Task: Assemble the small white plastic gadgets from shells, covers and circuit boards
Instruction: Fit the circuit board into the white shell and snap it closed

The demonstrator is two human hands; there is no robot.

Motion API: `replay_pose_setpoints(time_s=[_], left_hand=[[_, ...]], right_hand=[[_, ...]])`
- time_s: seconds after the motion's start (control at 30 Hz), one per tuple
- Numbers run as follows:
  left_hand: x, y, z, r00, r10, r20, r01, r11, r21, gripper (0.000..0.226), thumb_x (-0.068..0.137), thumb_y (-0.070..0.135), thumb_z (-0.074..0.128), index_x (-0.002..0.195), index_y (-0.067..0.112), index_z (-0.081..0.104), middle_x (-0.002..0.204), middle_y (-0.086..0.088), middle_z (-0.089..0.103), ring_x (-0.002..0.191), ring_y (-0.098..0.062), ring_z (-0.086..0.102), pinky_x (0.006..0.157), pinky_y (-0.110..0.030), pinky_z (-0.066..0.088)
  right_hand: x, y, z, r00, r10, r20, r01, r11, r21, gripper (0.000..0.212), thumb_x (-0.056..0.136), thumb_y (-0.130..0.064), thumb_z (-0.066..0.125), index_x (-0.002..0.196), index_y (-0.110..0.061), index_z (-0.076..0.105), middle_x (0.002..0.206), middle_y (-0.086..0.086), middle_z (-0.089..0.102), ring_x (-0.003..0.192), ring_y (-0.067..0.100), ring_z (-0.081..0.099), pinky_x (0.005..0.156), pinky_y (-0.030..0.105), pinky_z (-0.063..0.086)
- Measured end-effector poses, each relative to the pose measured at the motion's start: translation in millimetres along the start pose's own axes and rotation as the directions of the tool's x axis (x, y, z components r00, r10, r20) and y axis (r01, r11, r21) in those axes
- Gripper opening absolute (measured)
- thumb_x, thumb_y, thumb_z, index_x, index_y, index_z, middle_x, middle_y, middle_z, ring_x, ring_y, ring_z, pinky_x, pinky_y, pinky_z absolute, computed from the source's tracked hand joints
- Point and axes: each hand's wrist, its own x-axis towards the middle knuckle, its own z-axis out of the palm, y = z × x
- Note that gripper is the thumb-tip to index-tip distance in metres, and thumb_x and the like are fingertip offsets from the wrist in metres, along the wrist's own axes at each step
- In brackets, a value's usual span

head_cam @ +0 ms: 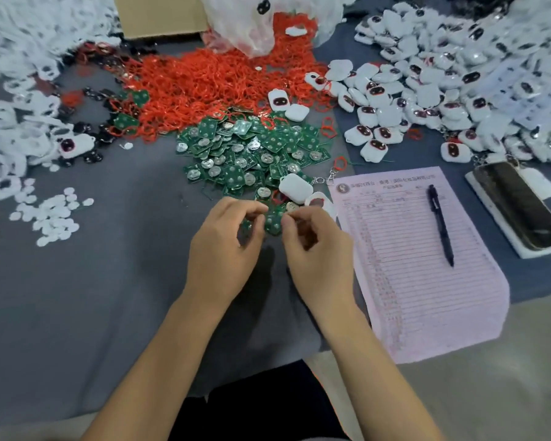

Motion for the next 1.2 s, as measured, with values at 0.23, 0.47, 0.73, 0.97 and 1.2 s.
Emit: replay_pose_setpoints(time_s=[0.23,0.47,0.73,0.97,1.2], left_hand=[[-32,-48,-71,0.983,-0.143,-0.119,0.163,0.970,0.179,0.011,0.098,0.020,0.065,0.107,0.021,0.071,0.103,0.010,0.064,0.098,-0.010,0.060,0.078,-0.018,0.046],[-80,-94,-143,0.927,-0.339,-0.159,0.362,0.920,0.150,0.013,0.101,0.017,0.064,0.110,0.020,0.072,0.105,0.009,0.064,0.102,-0.010,0.059,0.087,-0.027,0.048],[-121,-124,-202,0.820,-0.438,-0.369,0.530,0.825,0.198,0.016,0.101,0.011,0.061,0.111,0.016,0.072,0.106,0.004,0.065,0.105,-0.014,0.057,0.087,-0.024,0.045],[-125,-144,-228,0.757,-0.480,-0.444,0.614,0.755,0.231,0.021,0.104,0.012,0.055,0.117,0.014,0.071,0.109,-0.001,0.065,0.104,-0.022,0.056,0.090,-0.034,0.046],[-117,-172,-241,0.670,-0.501,-0.548,0.706,0.659,0.260,0.019,0.103,0.014,0.054,0.119,0.013,0.064,0.116,-0.007,0.060,0.110,-0.027,0.053,0.095,-0.040,0.044]], right_hand=[[-21,-40,62,0.928,-0.213,0.307,0.246,0.966,-0.075,0.001,0.097,-0.026,0.067,0.098,-0.027,0.067,0.076,-0.012,0.065,0.067,0.010,0.058,0.062,0.036,0.049],[-67,-90,132,0.753,-0.414,0.511,0.482,0.876,-0.001,0.015,0.095,-0.025,0.064,0.107,-0.030,0.071,0.101,-0.014,0.069,0.077,0.008,0.061,0.062,0.035,0.053],[-81,-123,190,0.631,-0.492,0.600,0.618,0.786,-0.005,0.010,0.094,-0.022,0.067,0.099,-0.030,0.070,0.091,-0.013,0.064,0.069,0.008,0.057,0.056,0.034,0.051],[-80,-149,248,0.588,-0.552,0.591,0.677,0.736,0.014,0.008,0.095,-0.023,0.067,0.100,-0.027,0.071,0.093,-0.011,0.066,0.073,0.012,0.061,0.055,0.032,0.047],[-74,-180,314,0.647,-0.619,0.445,0.717,0.692,-0.081,0.017,0.096,-0.024,0.068,0.109,-0.017,0.076,0.100,0.004,0.068,0.100,0.028,0.060,0.064,0.034,0.043]])
